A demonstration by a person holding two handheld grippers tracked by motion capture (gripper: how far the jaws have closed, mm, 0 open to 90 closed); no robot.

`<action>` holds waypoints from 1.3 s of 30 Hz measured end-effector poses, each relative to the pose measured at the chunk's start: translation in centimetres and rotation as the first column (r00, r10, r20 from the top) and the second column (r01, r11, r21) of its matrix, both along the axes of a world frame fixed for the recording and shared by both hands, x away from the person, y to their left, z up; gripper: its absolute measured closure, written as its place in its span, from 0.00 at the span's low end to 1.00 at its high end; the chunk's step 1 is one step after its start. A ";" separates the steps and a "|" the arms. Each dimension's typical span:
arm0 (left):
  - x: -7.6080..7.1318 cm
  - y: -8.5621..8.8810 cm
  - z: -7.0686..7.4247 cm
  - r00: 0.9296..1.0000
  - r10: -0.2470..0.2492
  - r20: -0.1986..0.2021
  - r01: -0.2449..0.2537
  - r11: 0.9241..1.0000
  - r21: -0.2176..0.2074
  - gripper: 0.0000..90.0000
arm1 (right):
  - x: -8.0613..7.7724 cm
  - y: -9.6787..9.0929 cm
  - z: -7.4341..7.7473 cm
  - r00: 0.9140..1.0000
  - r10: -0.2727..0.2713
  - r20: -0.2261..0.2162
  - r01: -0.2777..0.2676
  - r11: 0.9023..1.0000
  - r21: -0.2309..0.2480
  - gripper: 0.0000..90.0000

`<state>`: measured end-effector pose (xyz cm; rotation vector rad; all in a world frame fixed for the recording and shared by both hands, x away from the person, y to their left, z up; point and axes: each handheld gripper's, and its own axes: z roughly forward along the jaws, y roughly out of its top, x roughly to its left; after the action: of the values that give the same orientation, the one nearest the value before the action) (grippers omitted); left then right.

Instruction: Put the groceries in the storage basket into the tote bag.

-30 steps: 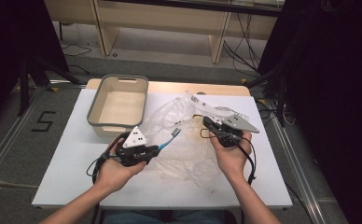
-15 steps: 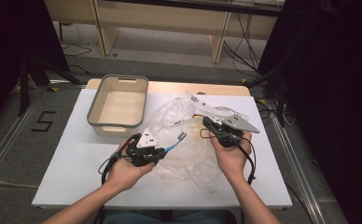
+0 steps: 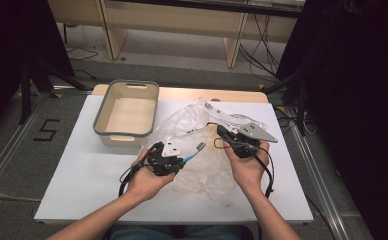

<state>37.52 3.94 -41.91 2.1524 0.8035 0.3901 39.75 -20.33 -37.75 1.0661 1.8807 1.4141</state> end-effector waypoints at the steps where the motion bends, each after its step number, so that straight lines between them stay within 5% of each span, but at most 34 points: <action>1: 0.1 -0.1 -0.1 1.000 0.001 0.003 -0.001 1.000 0.000 0.91 | 0.0 0.0 0.0 1.000 0.000 0.000 0.000 1.000 0.000 1.00; 39: 3.6 -5.0 -3.3 0.993 0.065 0.094 -0.071 0.996 0.054 0.91 | 0.2 0.3 -0.8 0.999 0.008 -0.032 -0.008 1.000 -0.012 1.00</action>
<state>41.12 -1.08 -45.24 2.1473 0.8237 0.5498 39.98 -20.06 -38.50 1.0827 1.9161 1.3960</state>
